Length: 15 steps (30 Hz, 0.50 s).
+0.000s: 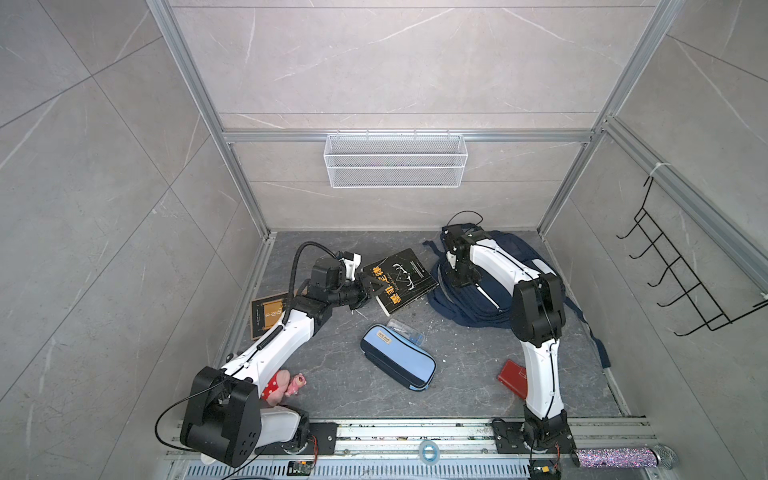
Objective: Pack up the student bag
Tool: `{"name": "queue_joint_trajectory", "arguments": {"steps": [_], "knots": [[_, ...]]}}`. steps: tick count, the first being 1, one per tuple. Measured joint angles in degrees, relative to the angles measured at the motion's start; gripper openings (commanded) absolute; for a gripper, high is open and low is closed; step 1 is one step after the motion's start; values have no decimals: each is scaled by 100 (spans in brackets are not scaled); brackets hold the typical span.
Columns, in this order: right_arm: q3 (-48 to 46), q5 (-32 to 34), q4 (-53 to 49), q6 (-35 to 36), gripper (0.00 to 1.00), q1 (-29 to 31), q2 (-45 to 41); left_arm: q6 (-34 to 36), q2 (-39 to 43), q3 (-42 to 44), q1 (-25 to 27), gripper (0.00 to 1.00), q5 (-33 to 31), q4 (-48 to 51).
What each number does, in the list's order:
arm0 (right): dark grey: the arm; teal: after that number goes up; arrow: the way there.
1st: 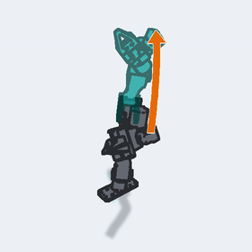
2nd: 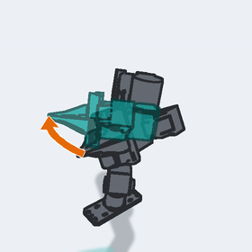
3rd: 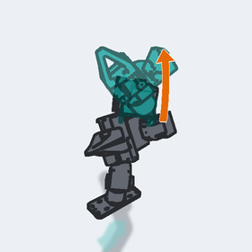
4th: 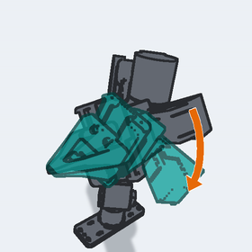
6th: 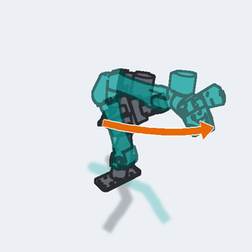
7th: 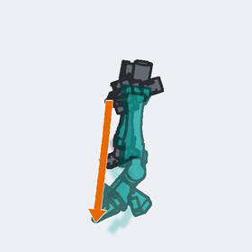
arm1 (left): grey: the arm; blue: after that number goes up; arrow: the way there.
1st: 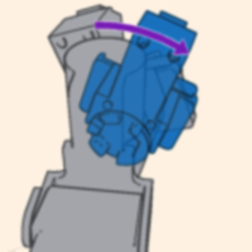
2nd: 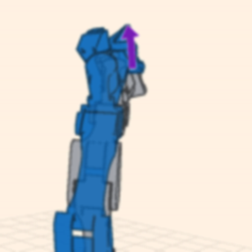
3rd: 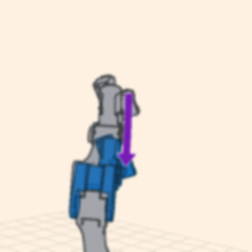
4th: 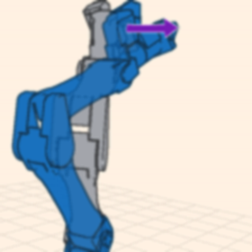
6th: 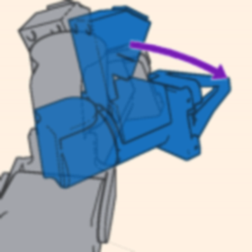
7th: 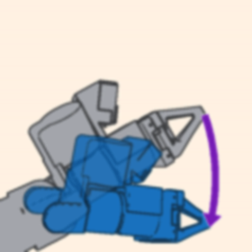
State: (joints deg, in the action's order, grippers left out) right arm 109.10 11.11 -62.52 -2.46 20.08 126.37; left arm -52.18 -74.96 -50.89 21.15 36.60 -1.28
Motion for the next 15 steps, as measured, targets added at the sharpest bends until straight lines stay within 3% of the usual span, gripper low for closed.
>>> {"name": "queue_joint_trajectory", "arguments": {"steps": [2, 4, 5, 15], "knots": [[2, 24, 0, -22, 21, 17, 7, 4, -15, -22, 0, 0, 2, 7], [35, 68, -11, -28, 3, 28, 7, 24, -35, -63, -2, 0, 2, 9], [70, 90, -33, -4, 0, 33, 9, 42, -39, -83, 0, 0, 2, 11], [1637, 90, -752, 125, 0, 262, 20, 699, -72, -822, -341, 0, 260, 942]]}}
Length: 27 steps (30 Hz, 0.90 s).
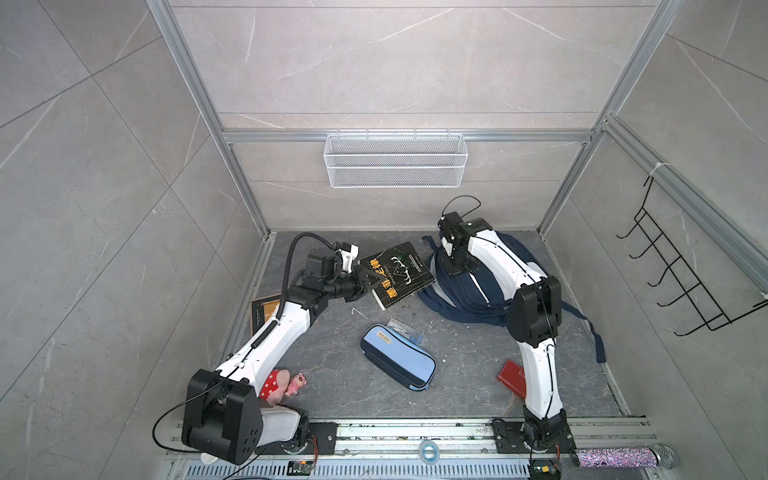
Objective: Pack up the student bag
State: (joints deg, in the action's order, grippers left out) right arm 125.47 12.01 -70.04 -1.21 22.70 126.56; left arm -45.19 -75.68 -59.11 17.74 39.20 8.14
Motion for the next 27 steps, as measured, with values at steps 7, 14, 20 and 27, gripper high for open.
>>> {"name": "queue_joint_trajectory", "arguments": {"steps": [7, 14, 20, 27], "knots": [[1344, -479, -505, -2, 0, 140, 2, 149, -402, -525, -96, 0, -31, 96], [2664, -1392, -905, -4, 0, 129, 234, 225, -610, -872, -144, 0, -393, 426], [3121, -1685, -1113, 0, 0, 133, 365, 337, -647, -946, -286, 0, -472, 597], [2551, -2164, -826, 173, 0, 103, 66, 529, -640, -916, -308, 0, -463, 861]]}}
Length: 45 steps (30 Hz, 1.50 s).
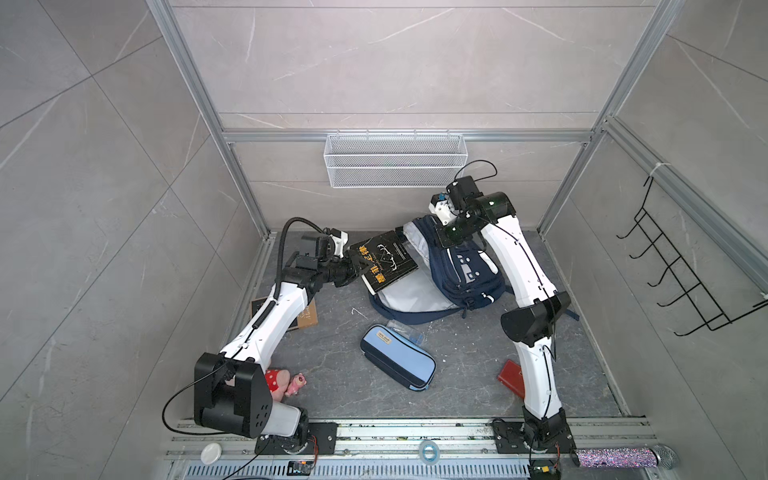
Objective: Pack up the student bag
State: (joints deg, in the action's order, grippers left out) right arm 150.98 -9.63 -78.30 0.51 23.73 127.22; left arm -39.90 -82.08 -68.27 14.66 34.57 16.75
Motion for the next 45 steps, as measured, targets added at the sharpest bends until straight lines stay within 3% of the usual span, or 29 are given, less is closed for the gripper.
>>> {"name": "queue_joint_trajectory", "arguments": {"steps": [11, 16, 26, 32, 45], "knots": [[-79, -592, 219, 59, 0, 0, -365, -170, 105, 660, 391, 0, 48, -452], [-79, -752, 227, 59, 0, 0, -437, -487, -496, 671, 782, 0, 66, -1333], [-164, -1062, 225, 55, 0, 0, -437, -807, -2343, -214, 1469, 0, -442, -2439], [2, -1130, 173, -52, 0, -2, -433, -1121, -3276, -831, 1534, 0, -546, -3150], [94, -1137, 308, -365, 0, -20, -393, -1108, -4325, -2518, 1589, 0, -905, -2439]]}}
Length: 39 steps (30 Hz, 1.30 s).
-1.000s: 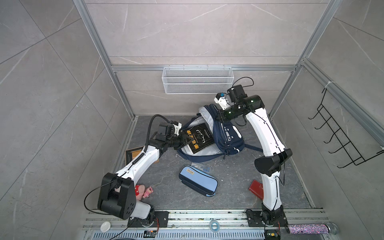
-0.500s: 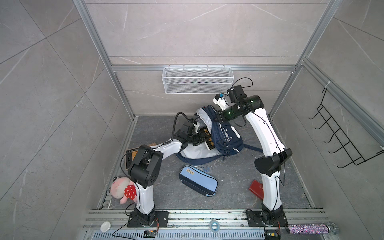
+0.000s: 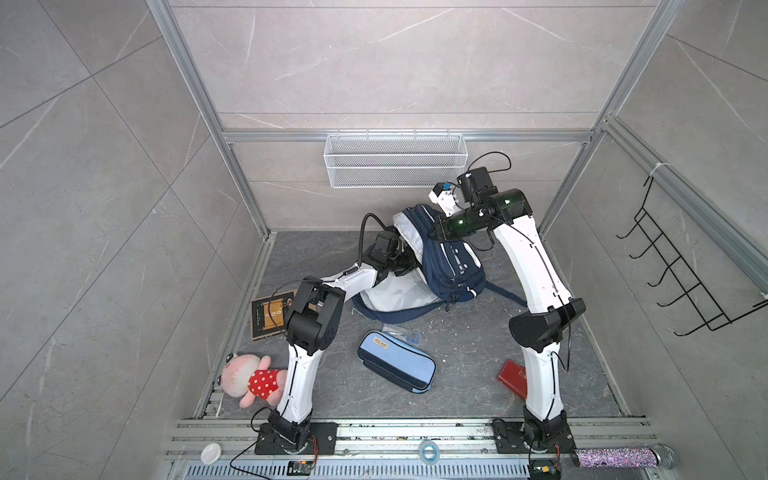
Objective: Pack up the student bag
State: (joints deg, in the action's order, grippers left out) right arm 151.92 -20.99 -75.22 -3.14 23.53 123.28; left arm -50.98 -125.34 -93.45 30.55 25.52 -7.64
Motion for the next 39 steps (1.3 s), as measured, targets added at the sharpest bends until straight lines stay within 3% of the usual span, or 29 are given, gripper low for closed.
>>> {"name": "queue_joint_trajectory", "arguments": {"steps": [5, 14, 15, 18, 22, 31, 34, 39], "knots": [[0, 20, 55, -39, 0, -15, 74, 7, -448, -518, 22, 0, 0, 319], [0, 15, 175, -140, 0, -20, 192, -2, -627, -601, 28, 2, 7, 345], [0, 15, 177, -140, 0, -20, 192, -4, -629, -610, 33, 6, 7, 345], [0, 15, 177, -140, 0, -20, 192, -44, -629, -612, 48, 32, 11, 343], [0, 20, 177, -140, 0, -20, 192, -66, -629, -612, 61, 52, -7, 428], [-348, 87, 352, -186, 0, -146, 133, 256, -549, -625, -74, 79, 37, 1078], [-1043, 74, 734, -302, 0, -229, -50, 389, -361, -619, -190, 91, 55, 1338], [-2688, 63, 1722, -664, 0, -431, -699, 802, 337, -557, -402, 92, 63, 1823]]}}
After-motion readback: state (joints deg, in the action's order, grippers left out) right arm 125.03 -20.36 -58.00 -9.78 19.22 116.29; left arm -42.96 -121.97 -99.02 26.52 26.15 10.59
